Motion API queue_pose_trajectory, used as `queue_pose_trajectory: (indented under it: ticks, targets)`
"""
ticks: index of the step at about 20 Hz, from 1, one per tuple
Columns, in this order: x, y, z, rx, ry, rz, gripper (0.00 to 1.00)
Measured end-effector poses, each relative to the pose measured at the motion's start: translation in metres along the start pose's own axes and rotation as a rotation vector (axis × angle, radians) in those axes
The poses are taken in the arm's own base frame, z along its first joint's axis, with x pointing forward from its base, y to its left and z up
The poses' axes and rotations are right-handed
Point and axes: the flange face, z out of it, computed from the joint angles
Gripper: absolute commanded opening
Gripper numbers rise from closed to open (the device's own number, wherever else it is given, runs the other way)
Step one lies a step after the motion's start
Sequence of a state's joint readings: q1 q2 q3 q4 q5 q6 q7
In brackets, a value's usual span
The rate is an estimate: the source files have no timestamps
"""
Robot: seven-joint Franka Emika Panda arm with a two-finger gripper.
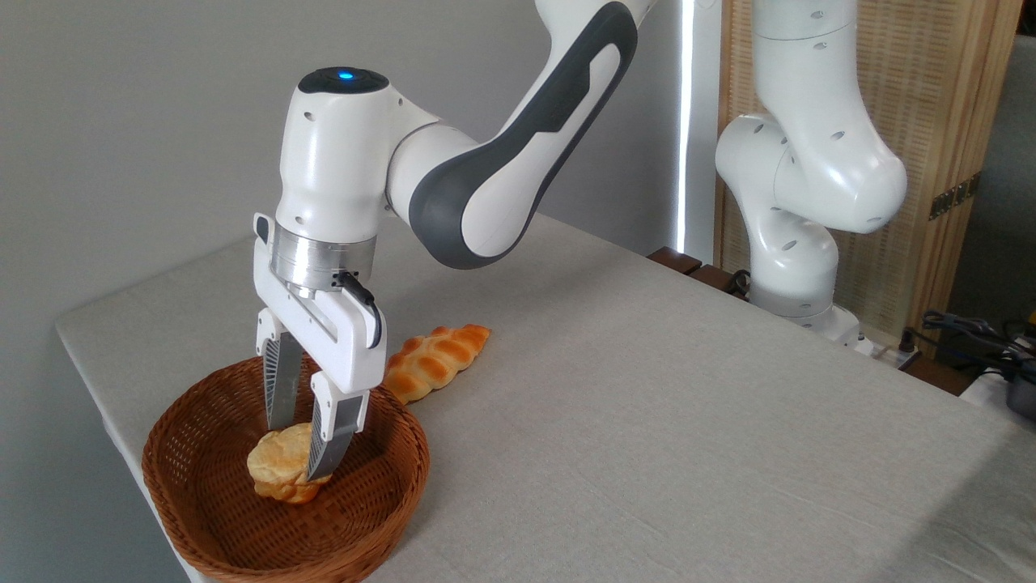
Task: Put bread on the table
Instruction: 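Close the gripper on the round bun inside the basket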
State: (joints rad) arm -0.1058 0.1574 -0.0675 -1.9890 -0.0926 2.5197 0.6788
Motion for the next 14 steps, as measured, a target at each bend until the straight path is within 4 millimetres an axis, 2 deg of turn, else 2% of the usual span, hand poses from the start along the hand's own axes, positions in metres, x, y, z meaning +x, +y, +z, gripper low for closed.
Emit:
queue_pose_trajectory:
  ticks: [1, 4, 6, 9, 14]
  targets:
    - [0.0003, 0.0004, 0.0, 0.0, 0.0, 0.001, 1.0]
    - [0.0002, 0.0002, 0.0, 0.002, -0.001, 0.008, 0.91]
    - [0.0003, 0.0002, -0.0001, 0.025, -0.019, 0.053, 0.8]
    - [0.0006, 0.0006, 0.0, 0.046, -0.036, 0.091, 0.58]
    - [0.0006, 0.0007, 0.0, 0.048, -0.038, 0.094, 0.55]
